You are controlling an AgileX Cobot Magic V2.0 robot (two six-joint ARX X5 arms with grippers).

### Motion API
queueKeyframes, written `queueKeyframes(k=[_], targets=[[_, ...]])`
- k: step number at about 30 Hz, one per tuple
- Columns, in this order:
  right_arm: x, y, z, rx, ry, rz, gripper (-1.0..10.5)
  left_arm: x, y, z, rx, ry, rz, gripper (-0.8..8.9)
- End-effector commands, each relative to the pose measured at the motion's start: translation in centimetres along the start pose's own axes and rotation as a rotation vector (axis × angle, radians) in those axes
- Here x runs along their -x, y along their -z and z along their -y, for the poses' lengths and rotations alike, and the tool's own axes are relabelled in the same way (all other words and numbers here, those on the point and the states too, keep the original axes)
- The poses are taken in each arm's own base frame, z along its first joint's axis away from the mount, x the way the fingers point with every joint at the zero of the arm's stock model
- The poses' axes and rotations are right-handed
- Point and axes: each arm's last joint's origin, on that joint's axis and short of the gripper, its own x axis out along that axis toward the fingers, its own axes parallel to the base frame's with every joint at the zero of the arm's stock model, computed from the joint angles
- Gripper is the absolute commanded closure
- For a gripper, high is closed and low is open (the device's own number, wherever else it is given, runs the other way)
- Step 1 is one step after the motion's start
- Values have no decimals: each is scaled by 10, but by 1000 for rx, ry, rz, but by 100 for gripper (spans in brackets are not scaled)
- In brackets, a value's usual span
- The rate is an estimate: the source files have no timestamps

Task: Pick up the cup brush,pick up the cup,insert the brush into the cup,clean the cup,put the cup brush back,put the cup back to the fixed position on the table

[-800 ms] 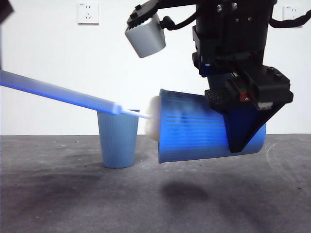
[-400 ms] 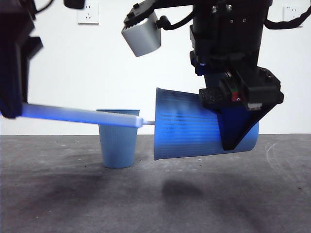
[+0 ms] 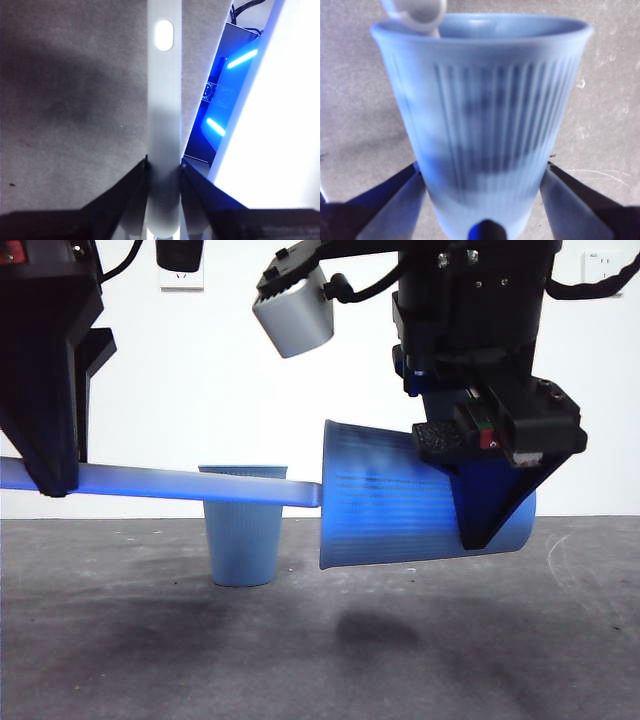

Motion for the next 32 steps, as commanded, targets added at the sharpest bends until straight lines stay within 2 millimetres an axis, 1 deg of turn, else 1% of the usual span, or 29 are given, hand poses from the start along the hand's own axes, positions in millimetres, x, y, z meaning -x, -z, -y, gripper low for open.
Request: queueKeyframes(k=[1, 7, 12, 18, 21, 24, 32], targets=[[1, -2, 0, -24, -1, 18, 960, 0, 0, 1, 6, 12, -9, 822], [1, 0, -1, -23, -10, 0, 960, 2, 7, -1, 23, -29, -77, 822], [1, 1, -2, -40, -16, -11, 960, 10, 14, -2, 45, -44, -65, 821], [1, 3, -3, -50, -22, -24, 960, 27, 29, 0, 81, -66, -52, 822], [5, 4, -1, -67, -15, -10, 960, 38, 39, 1, 106, -84, -26, 822], [10, 7, 1, -97, -6, 7, 960, 49, 48, 4, 125, -101, 4, 822], [31, 22, 10, -211, 34, 76, 960, 75, 76, 17, 169, -173, 91, 822]])
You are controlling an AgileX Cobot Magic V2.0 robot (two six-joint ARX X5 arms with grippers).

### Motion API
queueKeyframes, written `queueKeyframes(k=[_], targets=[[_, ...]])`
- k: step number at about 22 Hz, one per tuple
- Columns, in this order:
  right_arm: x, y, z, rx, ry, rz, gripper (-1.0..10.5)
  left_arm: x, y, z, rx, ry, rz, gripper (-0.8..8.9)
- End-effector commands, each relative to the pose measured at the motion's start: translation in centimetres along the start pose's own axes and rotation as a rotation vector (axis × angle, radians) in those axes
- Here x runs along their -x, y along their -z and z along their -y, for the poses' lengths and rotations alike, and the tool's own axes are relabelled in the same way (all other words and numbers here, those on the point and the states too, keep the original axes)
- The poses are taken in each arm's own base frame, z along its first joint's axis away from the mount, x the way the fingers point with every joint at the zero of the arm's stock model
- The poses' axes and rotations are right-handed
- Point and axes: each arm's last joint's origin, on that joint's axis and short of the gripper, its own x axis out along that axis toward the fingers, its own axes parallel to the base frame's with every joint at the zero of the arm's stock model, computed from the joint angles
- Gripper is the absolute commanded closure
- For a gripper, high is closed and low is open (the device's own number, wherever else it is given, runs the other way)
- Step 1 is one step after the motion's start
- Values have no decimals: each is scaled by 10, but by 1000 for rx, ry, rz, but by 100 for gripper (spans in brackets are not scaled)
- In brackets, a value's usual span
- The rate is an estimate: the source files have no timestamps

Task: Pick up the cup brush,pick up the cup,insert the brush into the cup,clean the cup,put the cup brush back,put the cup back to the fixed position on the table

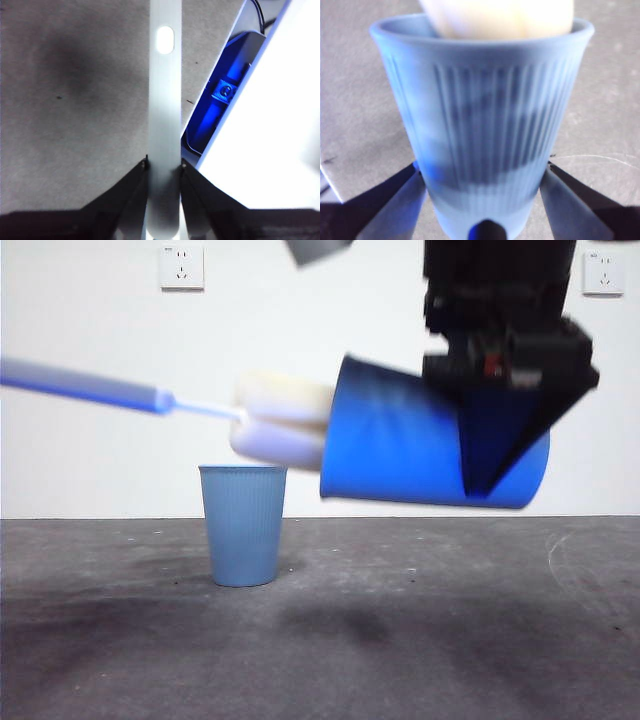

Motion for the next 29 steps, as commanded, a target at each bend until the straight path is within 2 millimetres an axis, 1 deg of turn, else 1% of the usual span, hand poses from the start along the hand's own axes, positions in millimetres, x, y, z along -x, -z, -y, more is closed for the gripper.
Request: queueKeyframes(k=[1, 9, 12, 14, 17, 22, 24, 25, 28, 29], targets=[[7, 3, 3, -63, 9, 23, 960, 9, 8, 2, 43, -40, 28, 822], [25, 16, 10, -203, 31, 75, 960, 34, 34, 12, 158, -100, 174, 822], [32, 21, 13, -268, 43, 104, 959, 43, 43, 16, 243, -129, 237, 822], [38, 24, 16, -320, 54, 132, 960, 48, 48, 16, 324, -193, 283, 822], [47, 29, 21, -403, 69, 192, 959, 55, 52, 15, 441, -293, 359, 822], [67, 38, 31, -557, 96, 334, 959, 60, 48, 11, 582, -338, 492, 822], [80, 45, 37, -645, 109, 424, 959, 54, 40, 6, 642, -356, 541, 822], [87, 51, 40, -679, 116, 468, 959, 47, 35, 3, 678, -357, 557, 822], [100, 65, 43, -734, 123, 528, 959, 15, 26, -12, 755, -381, 558, 822], [104, 71, 43, -747, 124, 543, 959, 2, 23, -19, 783, -366, 545, 822]])
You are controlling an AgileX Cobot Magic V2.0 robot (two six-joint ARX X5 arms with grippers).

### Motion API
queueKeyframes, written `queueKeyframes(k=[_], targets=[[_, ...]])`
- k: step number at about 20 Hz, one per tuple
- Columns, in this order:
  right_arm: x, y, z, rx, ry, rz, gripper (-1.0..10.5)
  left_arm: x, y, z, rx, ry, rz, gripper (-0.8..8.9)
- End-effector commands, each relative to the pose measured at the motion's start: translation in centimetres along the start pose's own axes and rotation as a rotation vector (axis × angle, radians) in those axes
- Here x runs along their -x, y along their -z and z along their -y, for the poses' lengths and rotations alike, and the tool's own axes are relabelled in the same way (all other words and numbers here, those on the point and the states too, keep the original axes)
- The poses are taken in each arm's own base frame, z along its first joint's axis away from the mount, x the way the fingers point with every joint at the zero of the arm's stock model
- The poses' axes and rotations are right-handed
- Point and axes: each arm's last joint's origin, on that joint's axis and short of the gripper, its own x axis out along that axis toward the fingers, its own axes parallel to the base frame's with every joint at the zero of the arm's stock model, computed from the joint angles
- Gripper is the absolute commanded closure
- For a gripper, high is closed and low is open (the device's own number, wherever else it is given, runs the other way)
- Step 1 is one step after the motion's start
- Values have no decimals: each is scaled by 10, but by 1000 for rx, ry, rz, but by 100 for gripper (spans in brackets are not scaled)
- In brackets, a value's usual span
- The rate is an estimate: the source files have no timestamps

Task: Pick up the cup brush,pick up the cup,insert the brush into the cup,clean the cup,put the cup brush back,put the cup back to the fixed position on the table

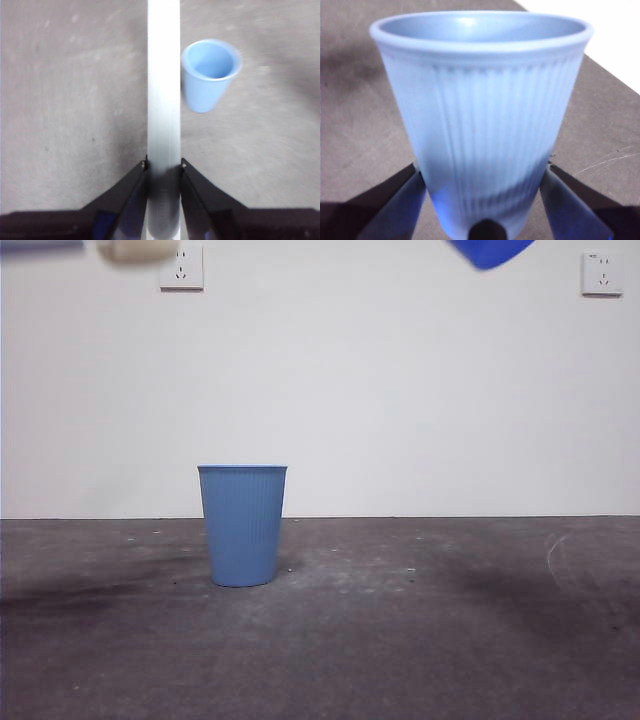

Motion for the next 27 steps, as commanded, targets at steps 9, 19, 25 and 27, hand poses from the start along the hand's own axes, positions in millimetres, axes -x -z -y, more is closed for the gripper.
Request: queueKeyframes(k=[9, 19, 25, 27], targets=[[35, 10, 22, -156, -6, 92, 959, -130, -1, -39, 292, 34, -219, 822], [35, 4, 23, -193, -6, 147, 959, -203, 14, -41, 278, -4, -294, 822], [32, 2, 20, -192, -7, 146, 959, -223, 26, -33, 240, -59, -344, 822], [30, 1, 19, -189, -7, 137, 959, -227, 29, -32, 236, -64, -359, 822]])
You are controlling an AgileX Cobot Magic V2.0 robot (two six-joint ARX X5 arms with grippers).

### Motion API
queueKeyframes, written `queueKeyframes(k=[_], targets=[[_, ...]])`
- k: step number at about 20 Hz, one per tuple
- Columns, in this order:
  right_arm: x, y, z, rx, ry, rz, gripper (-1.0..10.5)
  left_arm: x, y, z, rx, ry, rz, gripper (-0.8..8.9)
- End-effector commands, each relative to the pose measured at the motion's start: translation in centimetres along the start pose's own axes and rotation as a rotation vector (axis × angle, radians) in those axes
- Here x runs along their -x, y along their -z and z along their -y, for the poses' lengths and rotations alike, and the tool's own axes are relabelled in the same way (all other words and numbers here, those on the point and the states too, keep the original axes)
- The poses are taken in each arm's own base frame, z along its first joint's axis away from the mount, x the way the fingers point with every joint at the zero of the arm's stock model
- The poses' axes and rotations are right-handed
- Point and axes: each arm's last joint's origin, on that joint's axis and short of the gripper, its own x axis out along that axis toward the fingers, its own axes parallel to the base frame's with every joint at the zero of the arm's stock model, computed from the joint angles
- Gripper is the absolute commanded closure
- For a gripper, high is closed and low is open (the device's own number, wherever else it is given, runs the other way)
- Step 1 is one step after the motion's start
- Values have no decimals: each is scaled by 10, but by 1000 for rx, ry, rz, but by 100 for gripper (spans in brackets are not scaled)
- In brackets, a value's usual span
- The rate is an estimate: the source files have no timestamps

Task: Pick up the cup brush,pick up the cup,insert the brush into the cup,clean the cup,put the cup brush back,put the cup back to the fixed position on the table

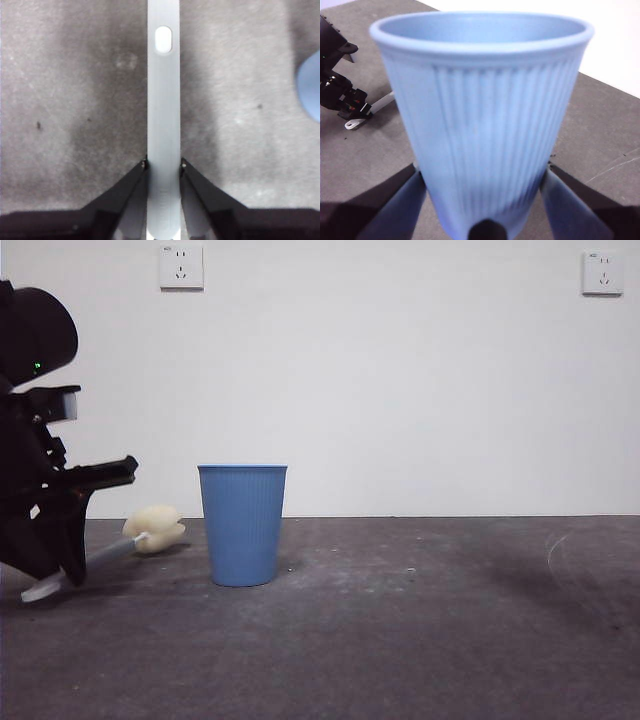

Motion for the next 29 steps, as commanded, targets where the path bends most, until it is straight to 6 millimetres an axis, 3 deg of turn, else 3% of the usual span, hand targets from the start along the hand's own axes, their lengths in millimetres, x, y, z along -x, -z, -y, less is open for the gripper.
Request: queueKeyframes(k=[1, 7, 11, 18, 23, 29], targets=[[-2, -1, -2, -16, -1, 1, 959, -6, 3, 0, -15, -9, -17, 822], [-4, -1, -4, -18, -23, -7, 959, -7, 6, 0, 11, 3, -43, 795], [-4, -1, -4, -18, -45, -9, 959, -7, 8, 0, 13, 36, -77, 477], [-4, 1, -4, -13, -52, -28, 959, 6, 5, 1, 12, 39, -61, 457], [-4, 0, -4, -14, -43, -20, 959, 47, -4, 4, -2, 84, 81, 457], [-4, -5, -4, -13, -17, 28, 959, 121, 1, 4, -51, 216, 265, 461]])
